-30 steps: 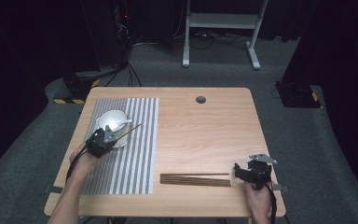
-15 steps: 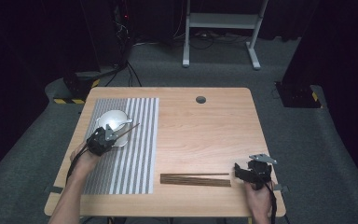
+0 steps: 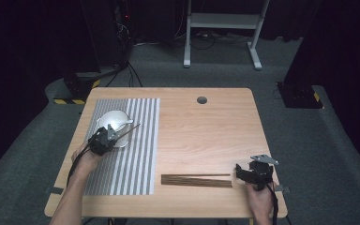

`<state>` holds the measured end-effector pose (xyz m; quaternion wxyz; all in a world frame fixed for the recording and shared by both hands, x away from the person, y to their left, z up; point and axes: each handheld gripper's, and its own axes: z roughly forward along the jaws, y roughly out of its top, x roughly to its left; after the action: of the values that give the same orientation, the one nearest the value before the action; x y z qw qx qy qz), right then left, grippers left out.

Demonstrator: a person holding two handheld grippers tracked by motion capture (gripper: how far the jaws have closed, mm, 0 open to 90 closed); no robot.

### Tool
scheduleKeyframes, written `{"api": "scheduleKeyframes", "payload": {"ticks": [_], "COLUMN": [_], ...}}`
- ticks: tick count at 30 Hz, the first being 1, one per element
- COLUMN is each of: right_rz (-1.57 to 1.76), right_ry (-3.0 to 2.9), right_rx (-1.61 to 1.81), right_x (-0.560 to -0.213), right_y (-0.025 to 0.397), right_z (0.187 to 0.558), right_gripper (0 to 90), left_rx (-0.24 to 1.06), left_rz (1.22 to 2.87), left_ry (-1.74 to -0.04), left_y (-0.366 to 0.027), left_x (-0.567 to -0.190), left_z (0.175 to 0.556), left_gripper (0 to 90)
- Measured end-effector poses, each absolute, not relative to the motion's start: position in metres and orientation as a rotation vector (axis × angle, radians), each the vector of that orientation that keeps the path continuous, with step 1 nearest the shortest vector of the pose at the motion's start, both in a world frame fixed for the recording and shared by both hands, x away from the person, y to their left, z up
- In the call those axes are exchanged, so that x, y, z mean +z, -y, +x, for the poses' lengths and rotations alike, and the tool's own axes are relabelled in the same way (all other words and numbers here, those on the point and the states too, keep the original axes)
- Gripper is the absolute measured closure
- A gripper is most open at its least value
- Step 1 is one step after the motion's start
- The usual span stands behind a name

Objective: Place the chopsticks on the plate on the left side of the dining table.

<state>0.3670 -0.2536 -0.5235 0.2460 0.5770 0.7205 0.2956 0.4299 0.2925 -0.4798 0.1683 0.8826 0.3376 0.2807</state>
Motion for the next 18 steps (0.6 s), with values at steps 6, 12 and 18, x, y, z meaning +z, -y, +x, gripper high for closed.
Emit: {"api": "scheduleKeyframes", "payload": {"ticks": [6,12,18], "right_rz": [1.574,1.574,1.574], "right_ry": [-1.966,-1.966,-1.966], "right_rx": [0.807,0.807,0.807], "right_x": [-0.5235,-0.5235,-0.5235], "right_y": [0.2535,0.2535,0.2535], "right_z": [0.3670,0.3670,0.3670], "right_gripper": [14.7,14.7,14.7], "left_rx": [0.792,0.789,0.789], "left_rz": [2.515,2.525,2.528], "left_ry": [-0.975,-0.976,-0.986], "left_y": [-0.2942,-0.2933,-0.2946], "left_x": [-0.4819,-0.4852,-0.4853], "left_z": [0.4328,0.4347,0.4359], "left_gripper": [84.6,84.5,84.4]}}
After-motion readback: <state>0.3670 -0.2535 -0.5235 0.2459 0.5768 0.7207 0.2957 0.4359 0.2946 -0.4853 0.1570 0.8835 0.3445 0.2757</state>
